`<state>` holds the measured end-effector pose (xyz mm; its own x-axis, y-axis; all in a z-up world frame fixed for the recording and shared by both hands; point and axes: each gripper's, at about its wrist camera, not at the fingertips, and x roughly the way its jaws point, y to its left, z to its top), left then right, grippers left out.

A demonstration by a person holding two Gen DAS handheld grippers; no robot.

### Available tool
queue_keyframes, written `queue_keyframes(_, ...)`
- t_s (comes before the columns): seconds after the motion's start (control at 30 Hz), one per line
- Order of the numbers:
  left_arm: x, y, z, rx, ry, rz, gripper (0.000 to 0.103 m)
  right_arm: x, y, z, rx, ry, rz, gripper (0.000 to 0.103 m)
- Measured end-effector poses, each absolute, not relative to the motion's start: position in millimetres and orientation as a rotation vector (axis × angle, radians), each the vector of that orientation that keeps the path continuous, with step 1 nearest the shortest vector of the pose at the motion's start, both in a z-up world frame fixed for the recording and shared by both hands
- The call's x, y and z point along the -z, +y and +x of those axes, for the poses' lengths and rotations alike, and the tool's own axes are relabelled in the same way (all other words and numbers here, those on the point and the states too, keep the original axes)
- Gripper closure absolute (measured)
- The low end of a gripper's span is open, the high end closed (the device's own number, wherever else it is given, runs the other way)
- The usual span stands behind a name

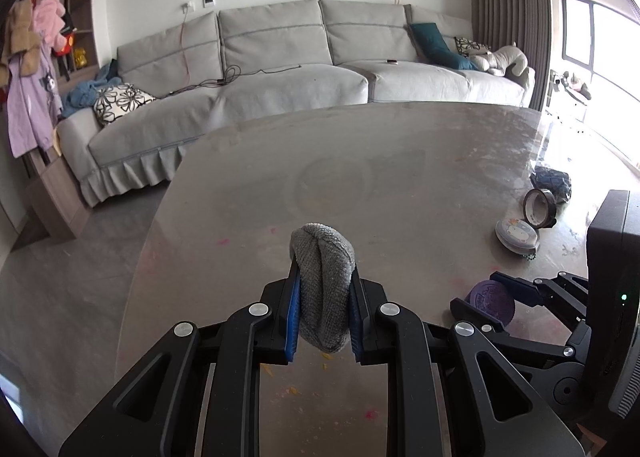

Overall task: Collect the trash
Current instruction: 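Carry the grey ball and purple lid over the white bin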

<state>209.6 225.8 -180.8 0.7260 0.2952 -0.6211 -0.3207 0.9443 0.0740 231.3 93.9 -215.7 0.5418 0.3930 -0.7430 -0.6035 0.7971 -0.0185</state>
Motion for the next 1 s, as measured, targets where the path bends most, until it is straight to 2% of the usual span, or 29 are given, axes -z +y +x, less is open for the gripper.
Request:
queue_keyframes(0.5, 164, 204, 202, -0.298, 0.646, -0.027, 0.084, 169, 56, 197, -0.597, 0.659, -0.260, 0.056)
queue_keyframes(0.73, 156, 166, 199, -0.221, 0.631, 0.012, 0.083, 142, 8, 178, -0.547, 0.596, -0.221, 0.056)
queue_keyframes(1.0, 154, 85, 192, -0.034, 0.616, 0.073, 0.083, 118, -62, 149, -0.434, 0.538, -0.184, 0.056)
